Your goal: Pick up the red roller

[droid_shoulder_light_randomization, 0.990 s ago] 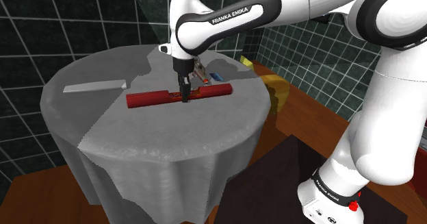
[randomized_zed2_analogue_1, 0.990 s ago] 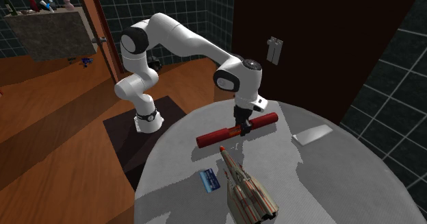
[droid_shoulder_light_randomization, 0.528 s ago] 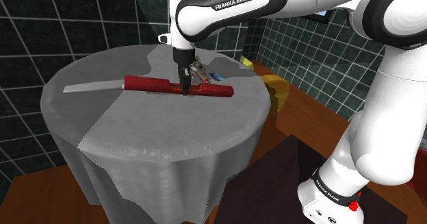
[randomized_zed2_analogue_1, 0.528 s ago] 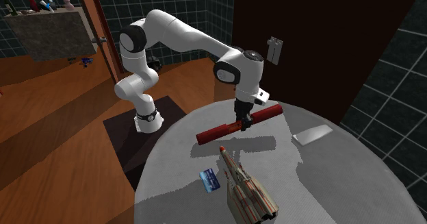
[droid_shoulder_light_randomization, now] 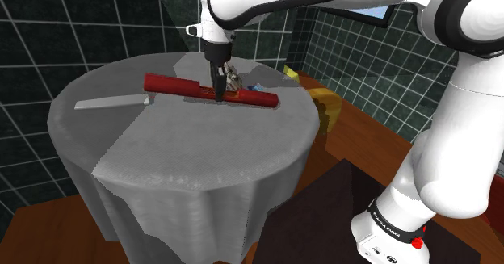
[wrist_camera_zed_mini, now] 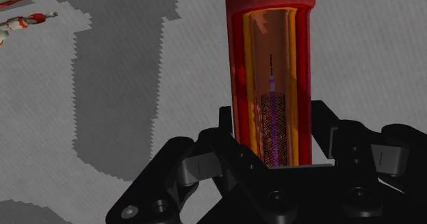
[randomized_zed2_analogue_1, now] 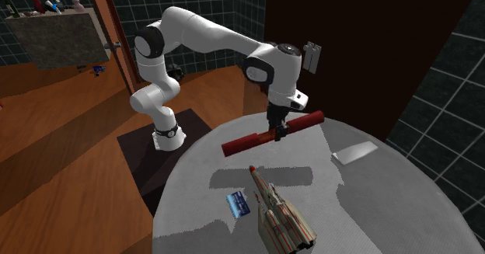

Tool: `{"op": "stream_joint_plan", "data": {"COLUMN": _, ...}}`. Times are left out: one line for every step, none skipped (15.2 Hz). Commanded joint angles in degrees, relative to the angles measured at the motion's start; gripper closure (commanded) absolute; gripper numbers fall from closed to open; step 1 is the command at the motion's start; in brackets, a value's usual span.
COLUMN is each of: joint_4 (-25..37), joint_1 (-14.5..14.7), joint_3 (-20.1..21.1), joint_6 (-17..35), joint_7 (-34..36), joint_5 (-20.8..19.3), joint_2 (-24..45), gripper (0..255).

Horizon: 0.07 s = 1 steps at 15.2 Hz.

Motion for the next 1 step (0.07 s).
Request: {"op": "stream_joint_plan", "data": {"joint_4": 0.58, "joint_1": 0.00, "joint_3": 0.00, "joint_6": -0.48, "joint_7": -0.01, "joint_5": -0.01, "joint_2": 0.07, "gripper": 255}}
